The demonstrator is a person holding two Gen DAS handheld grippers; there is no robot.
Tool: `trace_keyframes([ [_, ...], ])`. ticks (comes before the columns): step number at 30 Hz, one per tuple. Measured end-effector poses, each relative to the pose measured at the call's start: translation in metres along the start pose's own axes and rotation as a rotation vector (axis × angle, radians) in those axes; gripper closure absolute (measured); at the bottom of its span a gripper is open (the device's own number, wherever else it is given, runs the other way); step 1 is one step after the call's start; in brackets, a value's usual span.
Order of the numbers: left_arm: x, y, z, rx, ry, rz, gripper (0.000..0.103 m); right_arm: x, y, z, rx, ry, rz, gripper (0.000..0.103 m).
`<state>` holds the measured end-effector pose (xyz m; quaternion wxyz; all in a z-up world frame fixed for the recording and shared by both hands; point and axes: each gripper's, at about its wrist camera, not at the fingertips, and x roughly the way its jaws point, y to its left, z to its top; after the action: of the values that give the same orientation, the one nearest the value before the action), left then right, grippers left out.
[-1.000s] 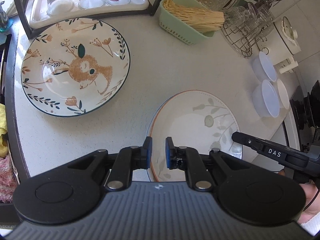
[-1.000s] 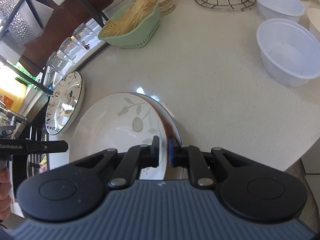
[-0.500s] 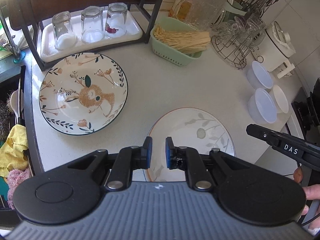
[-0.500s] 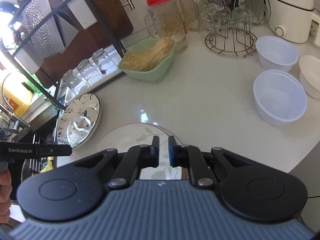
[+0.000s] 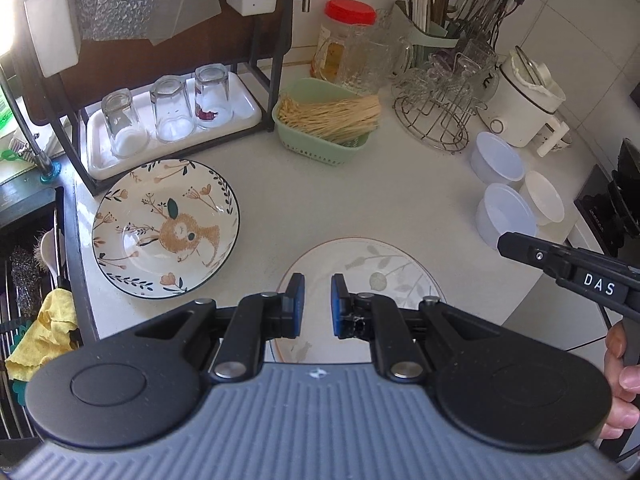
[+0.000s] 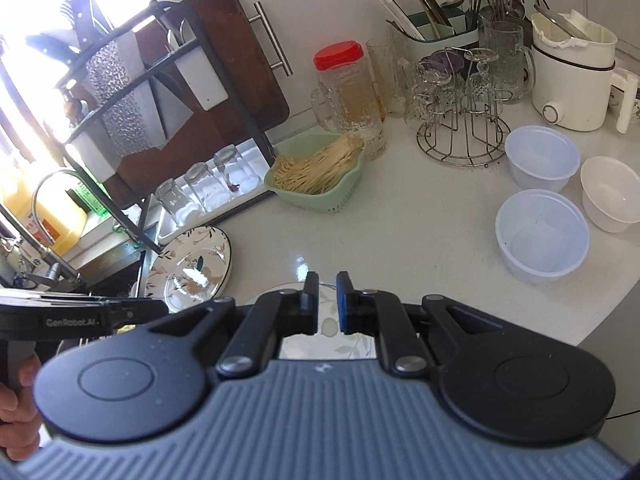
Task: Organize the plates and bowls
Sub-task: 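Lower the leaf-pattern plate onto the rose plate with both grippers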
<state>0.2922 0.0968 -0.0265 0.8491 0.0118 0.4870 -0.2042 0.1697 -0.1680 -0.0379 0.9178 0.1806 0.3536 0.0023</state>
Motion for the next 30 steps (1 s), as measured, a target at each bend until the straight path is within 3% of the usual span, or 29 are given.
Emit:
trace_keyframes([
  [13,-0.021,-0.024,-0.008,-0.022,-0.084,0.0,0.089,-0.012,0.0,-0.01,-0.008,0.016,0.07,0.091],
  [30,-0.032,-0.037,-0.024,-0.107,-0.103,0.07,0.089,-0.02,-0.011,-0.003,-0.106,0.051,0.127,0.091],
])
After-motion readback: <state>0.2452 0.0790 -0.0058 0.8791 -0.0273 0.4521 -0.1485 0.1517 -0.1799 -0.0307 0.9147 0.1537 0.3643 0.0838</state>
